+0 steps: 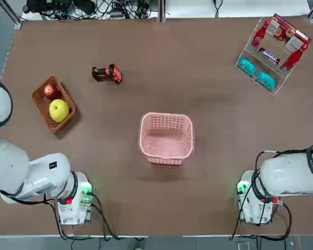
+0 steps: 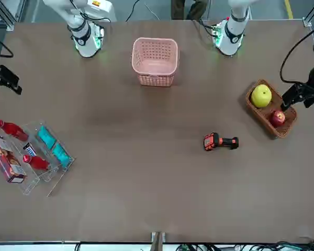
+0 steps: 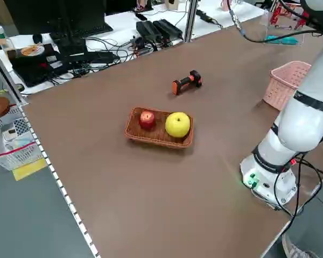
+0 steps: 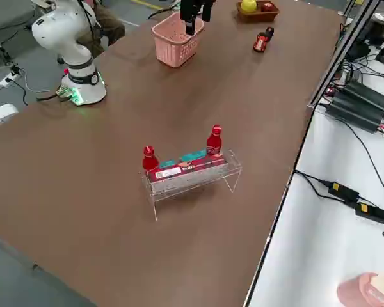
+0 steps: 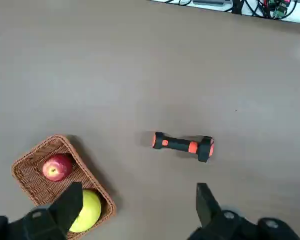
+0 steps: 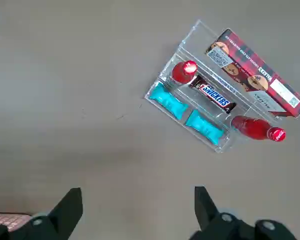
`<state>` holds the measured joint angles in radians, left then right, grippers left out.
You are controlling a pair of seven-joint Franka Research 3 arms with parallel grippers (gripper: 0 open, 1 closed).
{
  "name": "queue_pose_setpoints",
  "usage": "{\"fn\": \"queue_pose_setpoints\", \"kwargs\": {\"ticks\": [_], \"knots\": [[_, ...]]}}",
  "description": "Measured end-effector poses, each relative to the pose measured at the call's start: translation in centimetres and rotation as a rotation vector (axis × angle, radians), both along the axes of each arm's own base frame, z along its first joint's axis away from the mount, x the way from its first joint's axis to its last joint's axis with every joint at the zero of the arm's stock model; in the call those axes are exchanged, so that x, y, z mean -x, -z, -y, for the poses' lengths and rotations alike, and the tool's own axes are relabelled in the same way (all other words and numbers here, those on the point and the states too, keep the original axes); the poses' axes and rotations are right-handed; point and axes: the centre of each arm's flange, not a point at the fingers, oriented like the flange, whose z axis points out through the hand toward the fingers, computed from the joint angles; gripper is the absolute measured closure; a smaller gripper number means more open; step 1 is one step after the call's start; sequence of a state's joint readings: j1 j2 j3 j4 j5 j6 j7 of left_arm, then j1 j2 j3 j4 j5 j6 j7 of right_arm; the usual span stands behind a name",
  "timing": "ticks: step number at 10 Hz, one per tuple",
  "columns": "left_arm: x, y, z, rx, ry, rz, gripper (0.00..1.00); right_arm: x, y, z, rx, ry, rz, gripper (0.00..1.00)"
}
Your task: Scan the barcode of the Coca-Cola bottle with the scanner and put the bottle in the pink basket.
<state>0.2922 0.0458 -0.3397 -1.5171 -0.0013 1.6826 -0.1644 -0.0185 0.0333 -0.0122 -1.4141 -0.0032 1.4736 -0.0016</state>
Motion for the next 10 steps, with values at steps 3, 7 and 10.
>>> {"fn": "queue_pose_setpoints", "kwargs": {"ticks": [3, 7, 10], "knots": [[0.0, 0.0, 0.4, 0.001, -0.002, 0.0, 0.0, -0.3, 0.5, 0.3, 0.0, -0.006, -0.008, 0.01], [-0.5, 2.6, 4.6, 0.067, -0.424, -0.068, 0.0, -4.3, 5.7, 4.4, 0.001, -0.065, -0.032, 0.01], [-2.4, 7.6, 6.5, 0.099, -0.801, -0.151, 0.0, -8.2, 11.4, 6.2, -0.006, -0.044, -0.041, 0.01]]}}
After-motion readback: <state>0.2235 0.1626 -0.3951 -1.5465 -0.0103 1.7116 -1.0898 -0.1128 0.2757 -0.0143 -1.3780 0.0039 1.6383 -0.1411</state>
